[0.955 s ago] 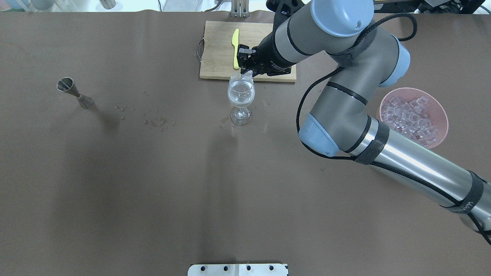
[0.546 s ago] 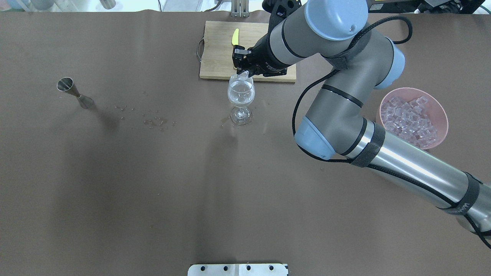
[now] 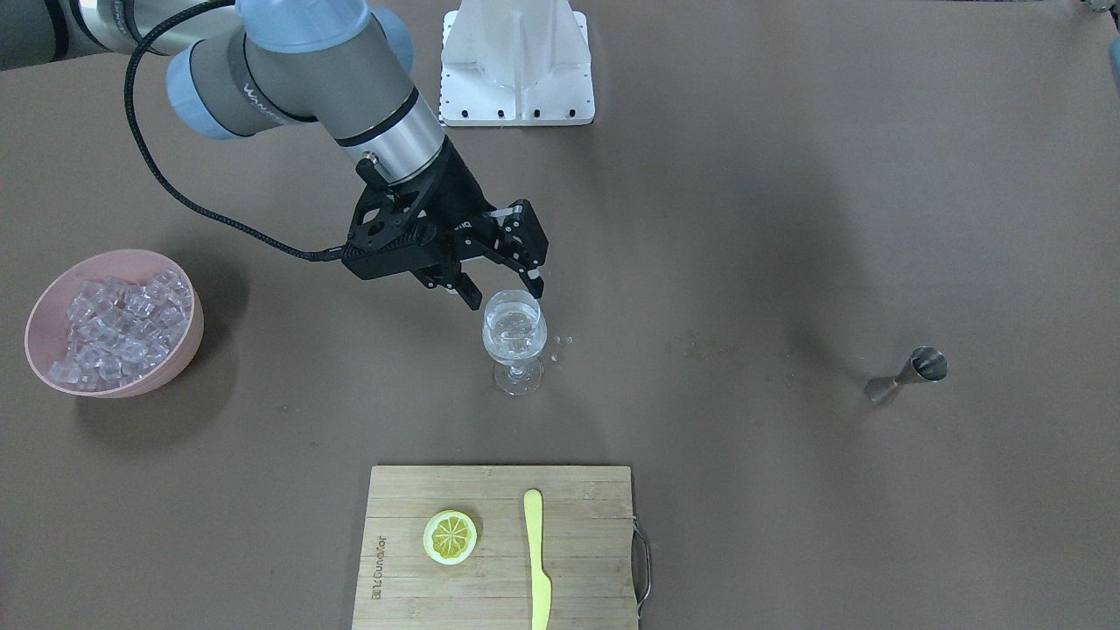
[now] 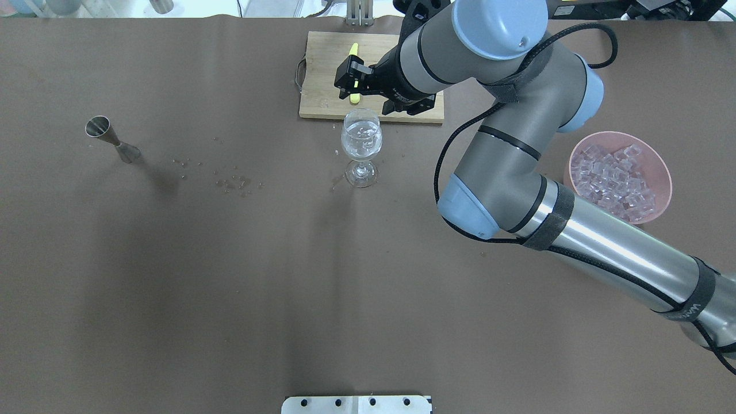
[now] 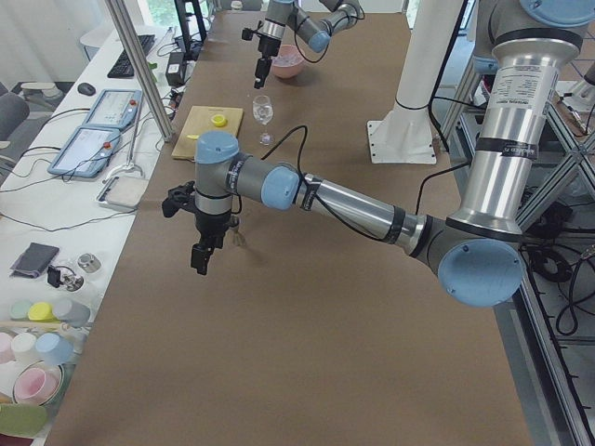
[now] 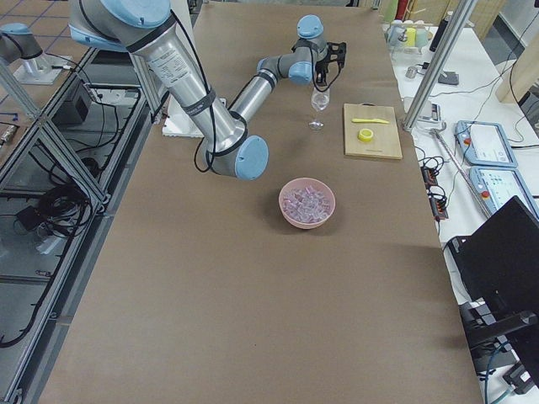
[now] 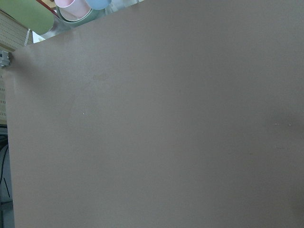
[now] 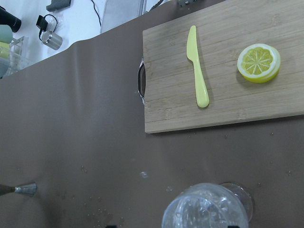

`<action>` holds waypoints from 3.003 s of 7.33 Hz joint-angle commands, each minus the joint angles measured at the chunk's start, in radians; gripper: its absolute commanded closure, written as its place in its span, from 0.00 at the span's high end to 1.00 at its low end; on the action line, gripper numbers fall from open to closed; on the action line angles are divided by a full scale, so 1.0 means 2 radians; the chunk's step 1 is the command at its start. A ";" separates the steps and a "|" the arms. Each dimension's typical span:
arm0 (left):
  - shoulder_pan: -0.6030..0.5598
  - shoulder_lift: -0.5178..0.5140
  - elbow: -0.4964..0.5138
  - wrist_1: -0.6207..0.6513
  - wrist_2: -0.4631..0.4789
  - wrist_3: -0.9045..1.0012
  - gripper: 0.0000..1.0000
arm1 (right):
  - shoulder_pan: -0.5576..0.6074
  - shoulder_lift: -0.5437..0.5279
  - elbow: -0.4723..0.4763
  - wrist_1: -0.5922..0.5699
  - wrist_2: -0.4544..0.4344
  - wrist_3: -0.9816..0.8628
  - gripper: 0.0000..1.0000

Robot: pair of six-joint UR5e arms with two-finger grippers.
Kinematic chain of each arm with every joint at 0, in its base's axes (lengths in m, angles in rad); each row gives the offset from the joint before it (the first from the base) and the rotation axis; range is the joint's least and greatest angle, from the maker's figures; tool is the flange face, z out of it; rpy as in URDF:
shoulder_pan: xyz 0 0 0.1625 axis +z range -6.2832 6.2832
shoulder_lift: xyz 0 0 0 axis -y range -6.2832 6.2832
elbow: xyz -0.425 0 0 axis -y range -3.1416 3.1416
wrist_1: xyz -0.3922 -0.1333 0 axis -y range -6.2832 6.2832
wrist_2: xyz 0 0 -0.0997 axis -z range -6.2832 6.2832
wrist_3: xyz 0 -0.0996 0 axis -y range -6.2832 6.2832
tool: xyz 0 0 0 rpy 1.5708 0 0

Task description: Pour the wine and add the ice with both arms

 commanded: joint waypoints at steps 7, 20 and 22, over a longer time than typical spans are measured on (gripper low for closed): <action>-0.008 0.012 0.013 -0.029 0.002 -0.005 0.98 | 0.141 -0.084 0.081 -0.187 0.119 -0.251 1.00; -0.072 0.016 0.115 -0.084 -0.074 -0.001 0.98 | 0.399 -0.330 0.000 -0.282 0.162 -0.739 1.00; -0.072 0.016 0.138 -0.084 -0.099 -0.005 0.98 | 0.413 -0.337 -0.031 -0.269 0.210 -0.738 1.00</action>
